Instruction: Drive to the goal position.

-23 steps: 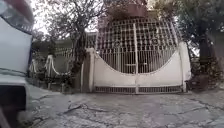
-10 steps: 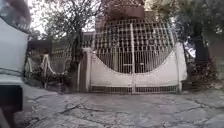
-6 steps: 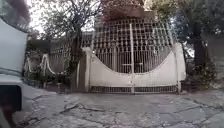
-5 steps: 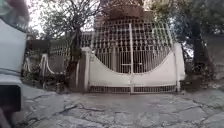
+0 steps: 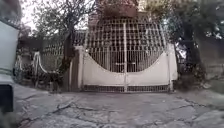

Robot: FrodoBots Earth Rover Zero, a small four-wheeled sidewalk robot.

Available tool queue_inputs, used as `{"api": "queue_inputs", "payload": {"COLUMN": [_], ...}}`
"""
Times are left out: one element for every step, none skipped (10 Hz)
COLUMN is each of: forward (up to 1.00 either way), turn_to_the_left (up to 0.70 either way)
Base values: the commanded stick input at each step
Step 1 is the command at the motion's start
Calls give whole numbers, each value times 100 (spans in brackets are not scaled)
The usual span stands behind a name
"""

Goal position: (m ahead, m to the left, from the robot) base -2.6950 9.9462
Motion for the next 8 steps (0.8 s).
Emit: {"api": "queue_inputs", "payload": {"forward": [0,0,0,0,0,0,0,0], "turn_to_the_left": [-100,-100,-100,-100,-100,-100,-100,-100]}}
